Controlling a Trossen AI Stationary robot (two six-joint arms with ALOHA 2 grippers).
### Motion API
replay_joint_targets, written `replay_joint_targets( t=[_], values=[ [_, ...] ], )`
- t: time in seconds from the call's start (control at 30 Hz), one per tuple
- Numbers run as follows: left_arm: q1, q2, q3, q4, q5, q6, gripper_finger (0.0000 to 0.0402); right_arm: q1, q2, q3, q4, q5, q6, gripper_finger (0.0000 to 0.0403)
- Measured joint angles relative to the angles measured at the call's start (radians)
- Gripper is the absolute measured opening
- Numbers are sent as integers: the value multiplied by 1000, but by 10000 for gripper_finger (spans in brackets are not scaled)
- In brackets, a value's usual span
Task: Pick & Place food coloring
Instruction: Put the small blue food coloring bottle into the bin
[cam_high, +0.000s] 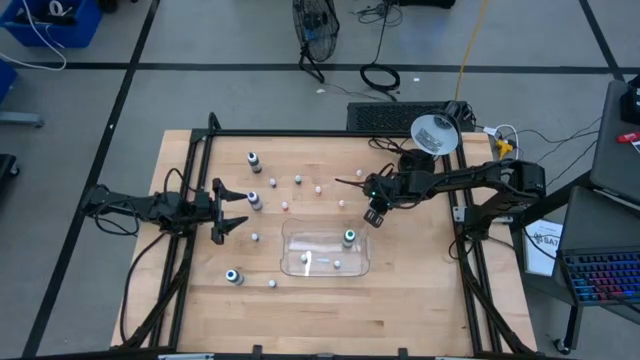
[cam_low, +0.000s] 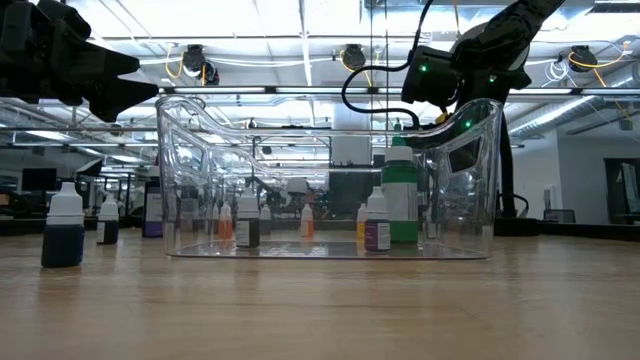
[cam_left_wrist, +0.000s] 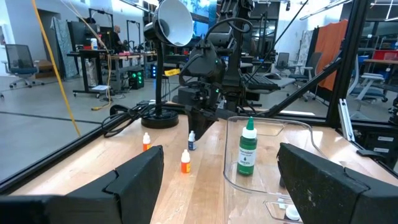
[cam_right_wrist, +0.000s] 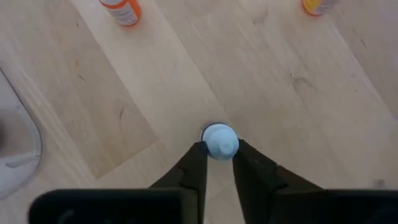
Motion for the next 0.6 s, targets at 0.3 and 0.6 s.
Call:
replay_joint_targets(
  t=[0.3, 0.6],
  values=[
    [0, 0, 0, 0, 0, 0, 310, 0, 0, 0, -1, -3, 5, 86],
    [0, 0, 0, 0, 0, 0, 310, 1, -6, 0, -10, -2, 0, 144]
  ],
)
